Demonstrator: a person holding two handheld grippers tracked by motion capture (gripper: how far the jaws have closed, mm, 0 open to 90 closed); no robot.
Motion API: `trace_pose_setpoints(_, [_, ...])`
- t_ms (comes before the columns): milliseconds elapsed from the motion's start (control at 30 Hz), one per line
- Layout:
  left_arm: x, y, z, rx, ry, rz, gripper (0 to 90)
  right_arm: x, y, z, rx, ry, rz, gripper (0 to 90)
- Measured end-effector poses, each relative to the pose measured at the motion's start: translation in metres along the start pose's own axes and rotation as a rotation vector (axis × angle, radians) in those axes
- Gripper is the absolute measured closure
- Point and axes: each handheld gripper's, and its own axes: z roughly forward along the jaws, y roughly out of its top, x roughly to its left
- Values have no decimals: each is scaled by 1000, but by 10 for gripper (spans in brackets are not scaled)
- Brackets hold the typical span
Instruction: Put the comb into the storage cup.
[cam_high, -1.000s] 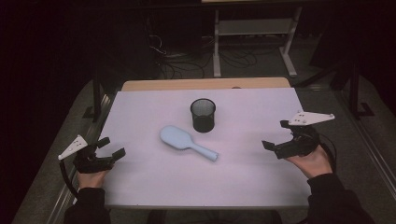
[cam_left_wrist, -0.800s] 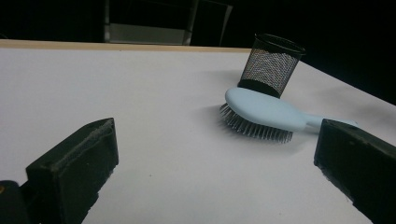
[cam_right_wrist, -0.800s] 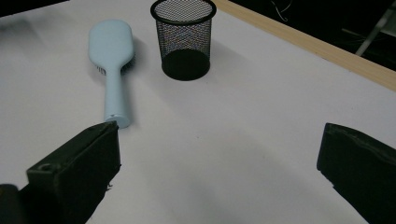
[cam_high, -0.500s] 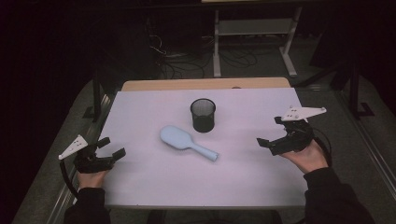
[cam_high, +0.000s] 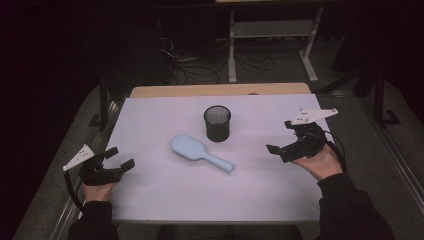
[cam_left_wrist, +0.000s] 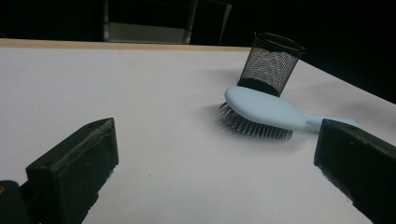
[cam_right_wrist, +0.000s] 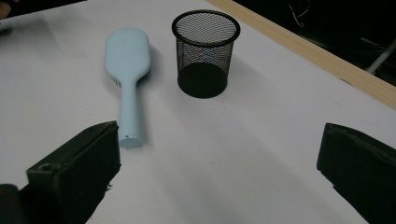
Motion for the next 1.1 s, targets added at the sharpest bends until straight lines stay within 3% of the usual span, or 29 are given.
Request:
trace_pose_setpoints(633, [0,0,-1,-4,1,3,0,12,17,22,47,46,-48,0])
trace_pose_setpoints(1100, [0,0,-1,-5,0,3,0,17,22,36,63,79,-56,0])
